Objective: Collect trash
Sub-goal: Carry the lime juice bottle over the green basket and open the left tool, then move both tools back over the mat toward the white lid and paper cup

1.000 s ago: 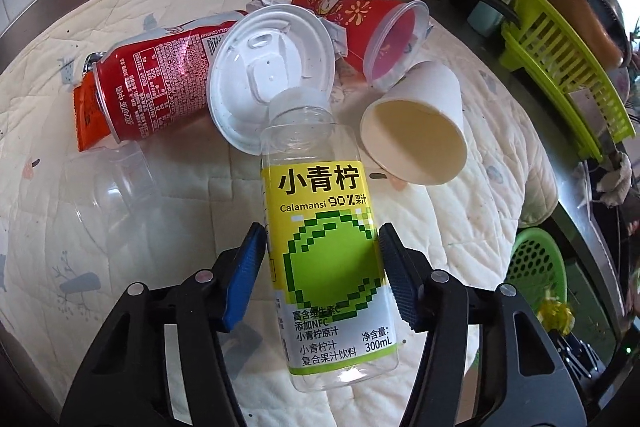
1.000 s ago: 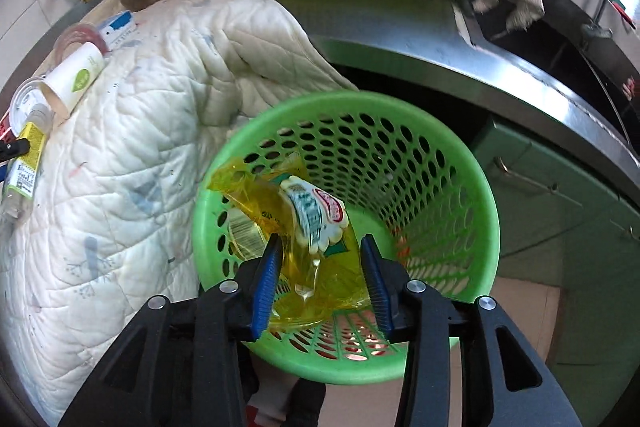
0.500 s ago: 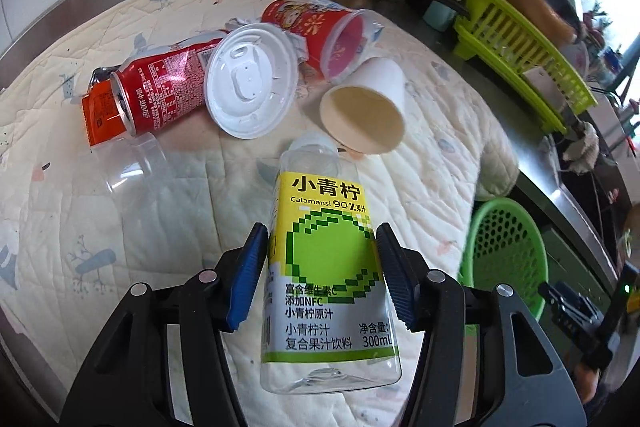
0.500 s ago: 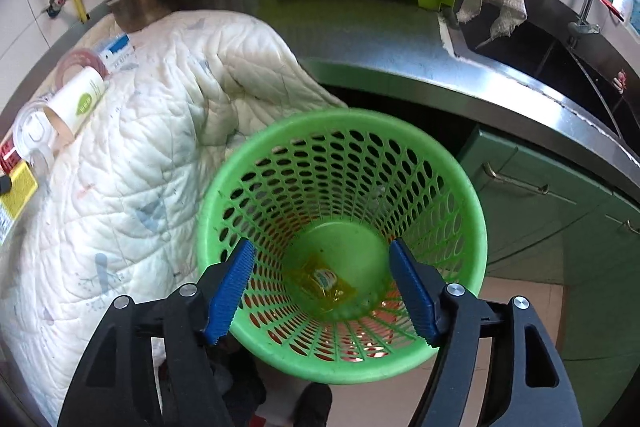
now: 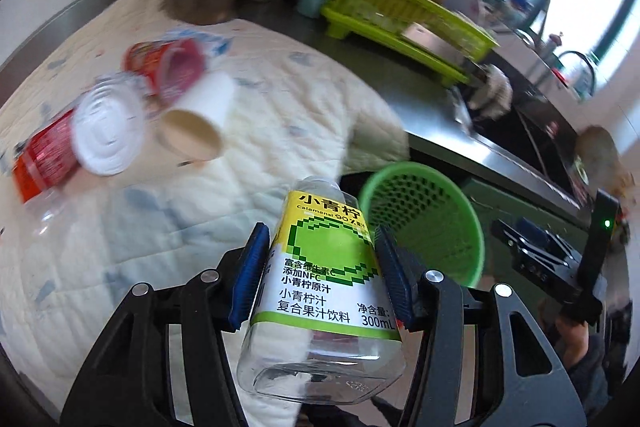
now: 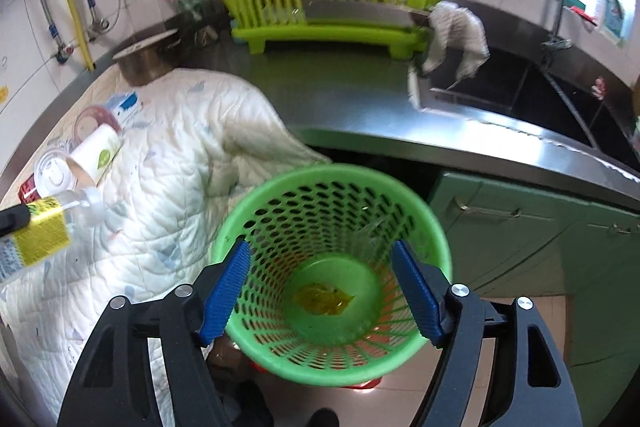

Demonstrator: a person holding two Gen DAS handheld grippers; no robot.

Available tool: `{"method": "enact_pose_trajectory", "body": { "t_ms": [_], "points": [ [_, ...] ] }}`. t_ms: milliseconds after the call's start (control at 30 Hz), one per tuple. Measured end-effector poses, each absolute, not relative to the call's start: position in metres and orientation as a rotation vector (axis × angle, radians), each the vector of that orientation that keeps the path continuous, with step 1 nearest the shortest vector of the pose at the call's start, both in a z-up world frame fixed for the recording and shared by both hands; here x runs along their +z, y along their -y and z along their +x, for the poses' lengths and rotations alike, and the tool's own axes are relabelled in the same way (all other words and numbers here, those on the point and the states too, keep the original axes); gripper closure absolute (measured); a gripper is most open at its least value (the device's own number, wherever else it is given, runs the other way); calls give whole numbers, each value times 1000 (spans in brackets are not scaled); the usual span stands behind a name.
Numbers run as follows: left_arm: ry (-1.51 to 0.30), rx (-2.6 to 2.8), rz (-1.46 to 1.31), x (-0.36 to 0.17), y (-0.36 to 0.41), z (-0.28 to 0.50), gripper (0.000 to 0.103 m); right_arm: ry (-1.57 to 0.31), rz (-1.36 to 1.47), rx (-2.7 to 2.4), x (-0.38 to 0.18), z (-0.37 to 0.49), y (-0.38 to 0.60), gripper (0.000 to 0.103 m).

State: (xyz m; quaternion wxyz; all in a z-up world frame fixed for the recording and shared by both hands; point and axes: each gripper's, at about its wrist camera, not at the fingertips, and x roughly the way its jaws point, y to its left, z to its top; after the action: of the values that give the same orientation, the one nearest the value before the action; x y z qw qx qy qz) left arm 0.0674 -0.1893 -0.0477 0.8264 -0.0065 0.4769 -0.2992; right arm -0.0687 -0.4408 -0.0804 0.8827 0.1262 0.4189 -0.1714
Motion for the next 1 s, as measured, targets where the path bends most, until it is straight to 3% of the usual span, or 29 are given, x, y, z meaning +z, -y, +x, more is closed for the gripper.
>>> {"method": "enact_pose_trajectory", "body": {
  "t_ms": [333, 367, 400, 433, 700, 800, 900, 1000],
  "points": [
    [-1114, -859, 118, -95, 309, 53, 51, -858, 287, -424, -77, -108, 456, 31],
    [-1132, -873, 134, -106, 321, 53, 55, -860, 289, -426, -77, -110, 456, 31],
    [-1151, -891, 140, -115, 329, 53, 73, -861, 294, -429, -78, -114, 456, 31],
    [-1186, -903, 136, -125, 335, 55, 102, -863, 297, -432, -78, -117, 457, 31],
    [-1286, -912, 136, -169, 371, 52, 100, -877, 321, -459, -83, -133, 460, 31],
    [-1265, -890, 158, -164, 369, 50, 94, -882, 326, -459, -84, -134, 461, 31],
    [-1228, -845, 178, -154, 355, 51, 66, -877, 319, -447, -81, -128, 459, 29],
    [-1192, -813, 172, -142, 337, 56, 57, -867, 297, -421, -76, -116, 454, 27]
  ]
}}
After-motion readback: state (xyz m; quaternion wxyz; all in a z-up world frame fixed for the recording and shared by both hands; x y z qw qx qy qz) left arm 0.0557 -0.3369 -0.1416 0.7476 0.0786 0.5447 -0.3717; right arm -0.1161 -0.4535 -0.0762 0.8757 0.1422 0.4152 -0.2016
